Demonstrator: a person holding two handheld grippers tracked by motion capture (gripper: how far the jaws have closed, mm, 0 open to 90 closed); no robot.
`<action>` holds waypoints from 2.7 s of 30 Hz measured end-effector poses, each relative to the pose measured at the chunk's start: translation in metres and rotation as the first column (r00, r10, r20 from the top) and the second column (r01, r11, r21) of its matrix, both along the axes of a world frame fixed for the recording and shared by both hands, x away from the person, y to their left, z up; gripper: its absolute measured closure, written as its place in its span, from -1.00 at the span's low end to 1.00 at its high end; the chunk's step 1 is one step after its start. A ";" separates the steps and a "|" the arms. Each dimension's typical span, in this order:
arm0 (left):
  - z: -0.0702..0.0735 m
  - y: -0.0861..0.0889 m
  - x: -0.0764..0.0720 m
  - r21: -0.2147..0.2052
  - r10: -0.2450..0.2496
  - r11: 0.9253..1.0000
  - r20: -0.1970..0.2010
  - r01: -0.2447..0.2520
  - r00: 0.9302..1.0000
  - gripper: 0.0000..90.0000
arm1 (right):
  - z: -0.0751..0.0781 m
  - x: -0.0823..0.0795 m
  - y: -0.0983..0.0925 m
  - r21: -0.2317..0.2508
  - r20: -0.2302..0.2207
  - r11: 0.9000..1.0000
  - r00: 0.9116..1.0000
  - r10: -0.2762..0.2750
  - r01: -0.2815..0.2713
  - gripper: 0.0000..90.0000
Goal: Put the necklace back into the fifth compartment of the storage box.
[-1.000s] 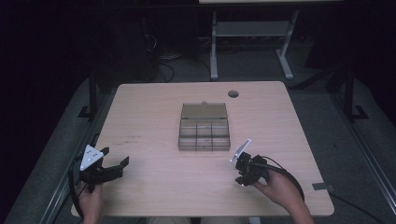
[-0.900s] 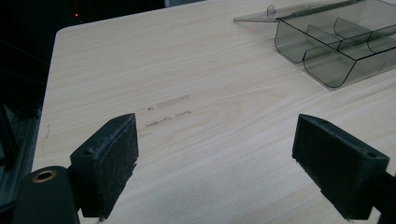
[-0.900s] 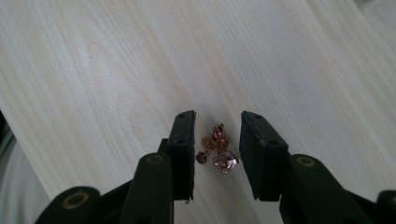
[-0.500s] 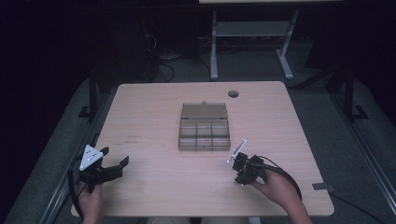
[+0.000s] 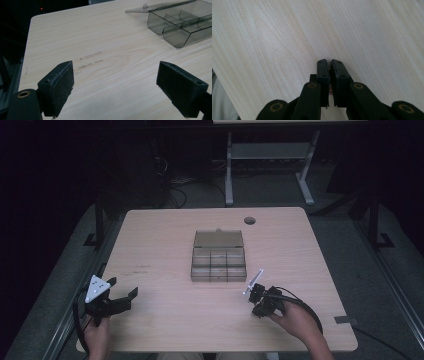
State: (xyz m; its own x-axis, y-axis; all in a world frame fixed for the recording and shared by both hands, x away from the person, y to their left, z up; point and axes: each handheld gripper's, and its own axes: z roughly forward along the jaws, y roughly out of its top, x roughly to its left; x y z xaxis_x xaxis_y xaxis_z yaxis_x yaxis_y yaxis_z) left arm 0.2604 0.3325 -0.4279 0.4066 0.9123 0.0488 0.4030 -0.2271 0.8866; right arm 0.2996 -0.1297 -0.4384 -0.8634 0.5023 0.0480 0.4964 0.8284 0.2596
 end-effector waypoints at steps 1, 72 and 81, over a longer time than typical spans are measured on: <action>0.000 0.000 0.000 0.001 0.000 1.000 -0.001 0.000 1.000 -0.68 | 0.000 0.000 0.000 0.003 0.000 1.000 1.000 0.000 0.000 0.89; 0.002 -0.005 -0.001 -0.002 -0.004 1.000 0.006 0.004 1.000 -0.68 | 0.094 0.073 0.039 0.111 0.060 0.993 0.997 0.040 -0.046 0.89; 0.001 -0.006 -0.001 -0.005 -0.009 1.000 0.005 0.009 1.000 -0.68 | 0.099 0.092 0.059 0.107 0.060 0.992 0.996 0.059 -0.065 0.89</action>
State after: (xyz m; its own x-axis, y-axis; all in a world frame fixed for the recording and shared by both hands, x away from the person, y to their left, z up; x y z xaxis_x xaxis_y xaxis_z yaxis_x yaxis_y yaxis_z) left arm 0.2596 0.3269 -0.4266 0.4148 0.9088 0.0461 0.3961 -0.2259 0.8900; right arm 0.3911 -0.0703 -0.3397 -0.8954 0.4425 0.0497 0.4272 0.8225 0.3755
